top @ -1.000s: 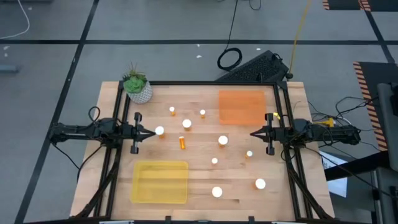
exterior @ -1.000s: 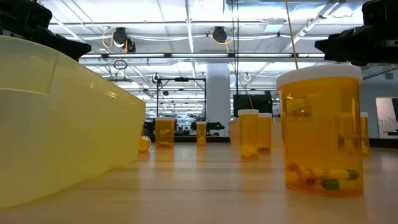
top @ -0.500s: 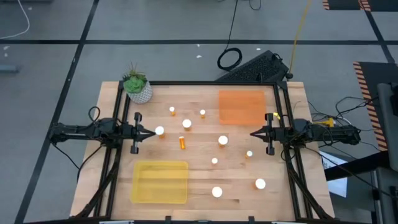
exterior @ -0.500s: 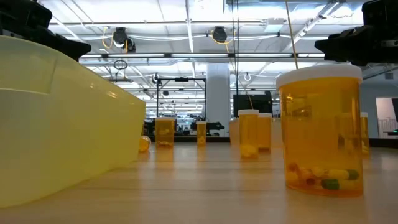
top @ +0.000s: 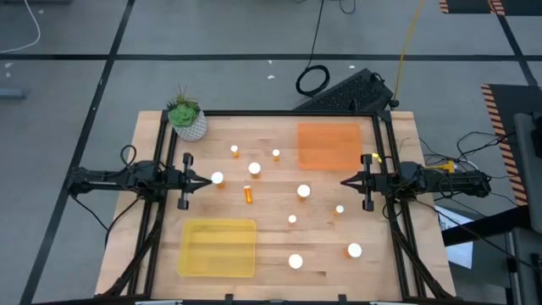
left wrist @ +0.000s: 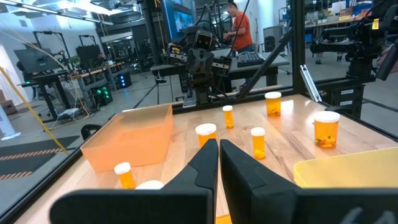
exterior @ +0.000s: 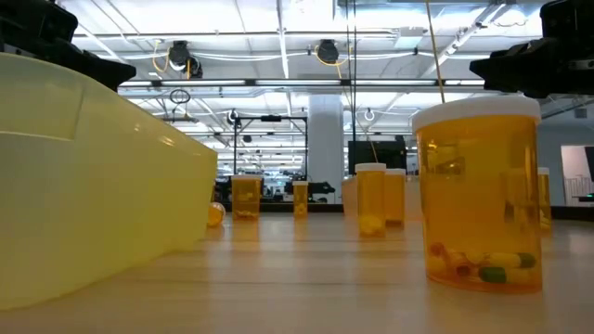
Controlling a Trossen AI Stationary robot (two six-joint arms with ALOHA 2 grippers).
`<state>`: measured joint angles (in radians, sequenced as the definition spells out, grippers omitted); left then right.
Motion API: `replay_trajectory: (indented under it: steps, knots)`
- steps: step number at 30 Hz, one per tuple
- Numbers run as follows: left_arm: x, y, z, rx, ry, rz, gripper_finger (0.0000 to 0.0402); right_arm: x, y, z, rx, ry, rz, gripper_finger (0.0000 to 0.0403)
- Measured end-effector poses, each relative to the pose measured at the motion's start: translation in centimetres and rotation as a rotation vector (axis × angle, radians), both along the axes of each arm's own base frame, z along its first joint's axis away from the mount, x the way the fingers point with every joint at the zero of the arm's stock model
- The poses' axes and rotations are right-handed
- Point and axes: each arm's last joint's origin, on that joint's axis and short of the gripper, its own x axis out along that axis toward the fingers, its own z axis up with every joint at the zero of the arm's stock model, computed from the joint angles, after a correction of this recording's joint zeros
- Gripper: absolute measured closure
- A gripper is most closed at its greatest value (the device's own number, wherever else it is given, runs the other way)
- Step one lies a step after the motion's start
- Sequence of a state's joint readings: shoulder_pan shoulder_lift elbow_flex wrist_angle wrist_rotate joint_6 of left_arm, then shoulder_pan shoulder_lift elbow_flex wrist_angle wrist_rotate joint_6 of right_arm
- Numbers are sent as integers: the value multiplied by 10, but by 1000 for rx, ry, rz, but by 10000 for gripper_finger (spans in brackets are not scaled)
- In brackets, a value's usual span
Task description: Pick and place medicine bottles into bin by pill shape (circle, oval)
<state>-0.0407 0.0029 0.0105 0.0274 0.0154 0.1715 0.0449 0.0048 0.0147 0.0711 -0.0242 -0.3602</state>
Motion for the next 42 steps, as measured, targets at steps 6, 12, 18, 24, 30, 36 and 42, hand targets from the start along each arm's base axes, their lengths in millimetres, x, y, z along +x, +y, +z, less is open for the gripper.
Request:
replay_trajectory:
  steps: [6, 12, 18, 24, 30, 36, 42]
  knots:
    - [0, 0, 0, -64, 6, -2, 380, 0, 0, 0, 0, 1, 0, 403]
    - [1, 0, -1, -147, 20, -5, 380, 0, 0, 0, 0, 0, 0, 403]
    - [0, 0, 1, -191, 24, -5, 381, 0, 0, 0, 0, 0, 0, 403]
    - [-2, 1, 19, -206, 38, 20, 381, 0, 0, 0, 0, 0, 0, 403]
    - [-4, 2, 60, -216, 77, 52, 381, 0, 0, 1, 0, -9, 0, 403]
    - [-3, 2, 114, -183, 141, 60, 381, 0, 0, 4, 33, -37, 4, 403]
    - [2, 2, 168, -180, 171, 70, 380, 0, 0, 4, 68, -34, 8, 403]
